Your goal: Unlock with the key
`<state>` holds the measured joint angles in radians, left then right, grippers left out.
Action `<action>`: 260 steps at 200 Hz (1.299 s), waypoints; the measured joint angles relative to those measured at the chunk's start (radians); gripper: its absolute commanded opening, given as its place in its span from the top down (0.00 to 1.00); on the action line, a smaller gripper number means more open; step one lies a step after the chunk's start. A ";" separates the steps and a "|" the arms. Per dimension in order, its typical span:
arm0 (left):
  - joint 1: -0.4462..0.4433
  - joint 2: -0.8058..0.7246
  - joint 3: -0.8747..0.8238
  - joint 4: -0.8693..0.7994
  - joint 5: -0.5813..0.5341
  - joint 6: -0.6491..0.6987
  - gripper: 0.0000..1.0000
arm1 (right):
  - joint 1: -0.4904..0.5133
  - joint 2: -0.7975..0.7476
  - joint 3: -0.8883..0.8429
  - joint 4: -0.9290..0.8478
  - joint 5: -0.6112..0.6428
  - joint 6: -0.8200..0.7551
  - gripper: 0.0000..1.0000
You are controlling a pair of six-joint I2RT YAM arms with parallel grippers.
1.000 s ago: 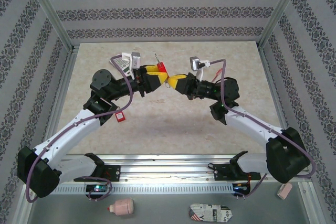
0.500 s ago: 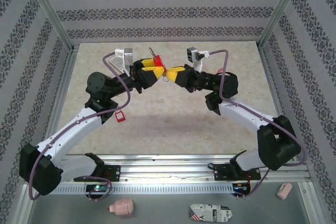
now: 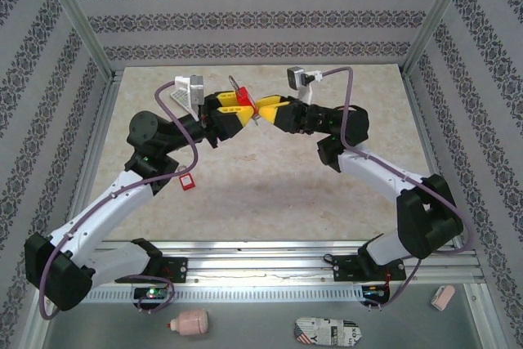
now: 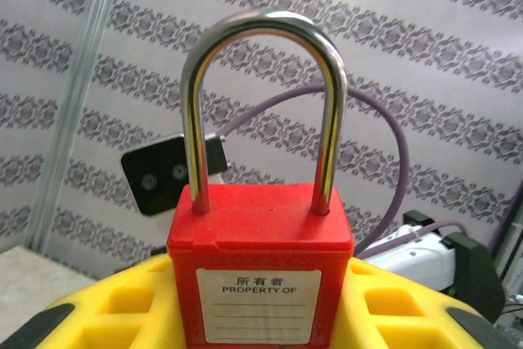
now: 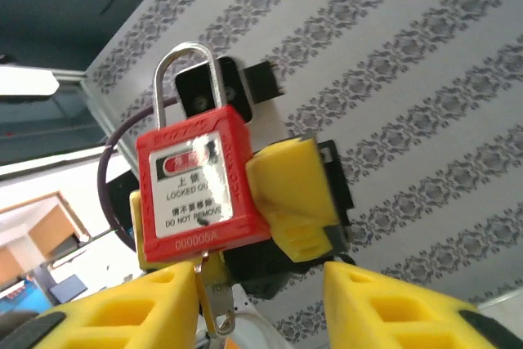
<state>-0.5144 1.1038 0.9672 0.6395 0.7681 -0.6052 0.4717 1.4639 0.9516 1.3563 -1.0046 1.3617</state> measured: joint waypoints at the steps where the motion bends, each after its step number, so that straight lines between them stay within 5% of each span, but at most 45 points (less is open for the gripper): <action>1: 0.001 -0.001 0.000 -0.003 0.002 0.001 1.00 | -0.002 -0.001 -0.001 -0.005 0.002 -0.001 0.48; 44: 0.066 -0.007 0.055 -0.348 0.006 0.159 1.00 | -0.172 -0.171 -0.046 -0.586 0.129 -0.278 0.37; 67: 0.056 0.043 0.156 -0.597 -0.062 0.283 1.00 | -0.172 -0.250 0.039 -0.946 0.191 -0.486 0.39; 108: -0.031 0.161 0.317 -0.919 -0.235 0.472 1.00 | -0.112 -0.243 0.225 -1.273 0.249 -0.716 0.40; 210: -0.115 0.219 0.328 -1.098 -0.393 0.596 1.00 | 0.031 -0.106 0.364 -1.616 0.378 -0.951 0.55; 260: -0.117 0.219 0.327 -1.098 -0.404 0.602 1.00 | 0.059 -0.106 0.364 -1.638 0.395 -0.972 0.91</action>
<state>-0.6312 1.3231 1.2945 -0.4580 0.3637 -0.0032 0.5308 1.3582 1.3159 -0.2813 -0.6094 0.3901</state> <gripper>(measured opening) 0.373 0.178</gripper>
